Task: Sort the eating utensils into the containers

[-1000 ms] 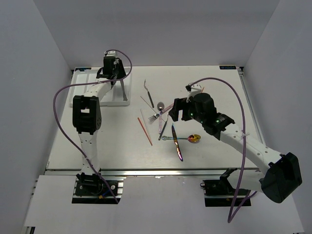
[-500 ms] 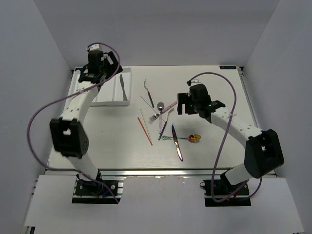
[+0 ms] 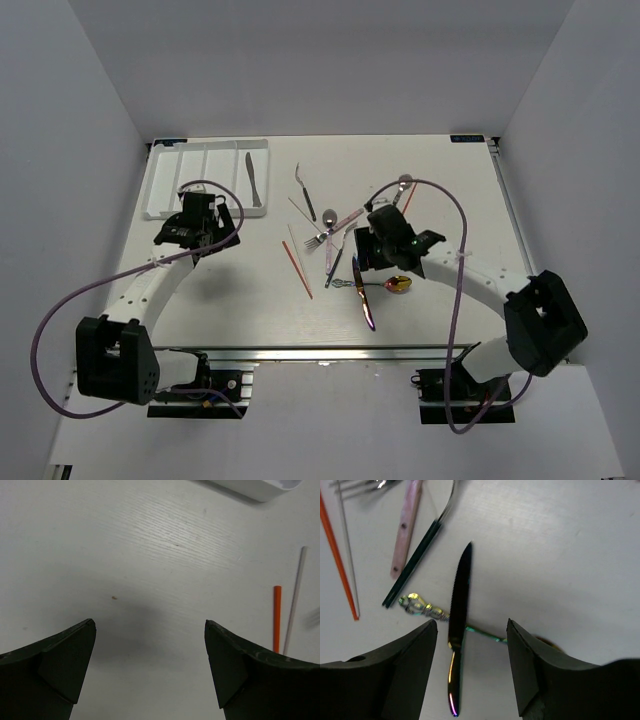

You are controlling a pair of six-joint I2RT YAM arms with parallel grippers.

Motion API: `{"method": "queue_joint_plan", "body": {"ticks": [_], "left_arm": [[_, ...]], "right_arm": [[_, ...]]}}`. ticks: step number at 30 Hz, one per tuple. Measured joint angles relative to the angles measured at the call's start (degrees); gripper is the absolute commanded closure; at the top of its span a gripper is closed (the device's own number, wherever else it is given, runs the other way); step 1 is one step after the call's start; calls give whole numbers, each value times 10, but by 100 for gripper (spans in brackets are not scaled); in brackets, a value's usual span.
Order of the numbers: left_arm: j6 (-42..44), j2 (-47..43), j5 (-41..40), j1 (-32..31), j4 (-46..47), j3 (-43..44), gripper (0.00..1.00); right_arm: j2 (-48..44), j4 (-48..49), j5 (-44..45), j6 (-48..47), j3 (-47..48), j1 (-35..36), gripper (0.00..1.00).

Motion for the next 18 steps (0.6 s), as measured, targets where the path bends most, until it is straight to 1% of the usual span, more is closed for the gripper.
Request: {"method": "queue_joint_plan", "body": {"ticks": [2,5,7,11,14,18], "left_arm": [[5,-14,-11,0,-14,-16,2],[9,-33,-15,0,-9,-17,2],[10,-40,-15,0,-5,-15,2],[13,-41,-15,0,-3,-15,2],[15,-41,-15,0,-3,-15,2],[16,-41,-14,0,-3,-15,2]], "right_arm": [[-30,3,7,18,-40,35,40],[-59,3,22,47,-84,80,42],[-65,4,30,64,-103,102,45],[-64,3,43,91,-121,131,46],[-62,5,54,105,-129,144,49],[-36,16,59,118,-144,150,59]]}}
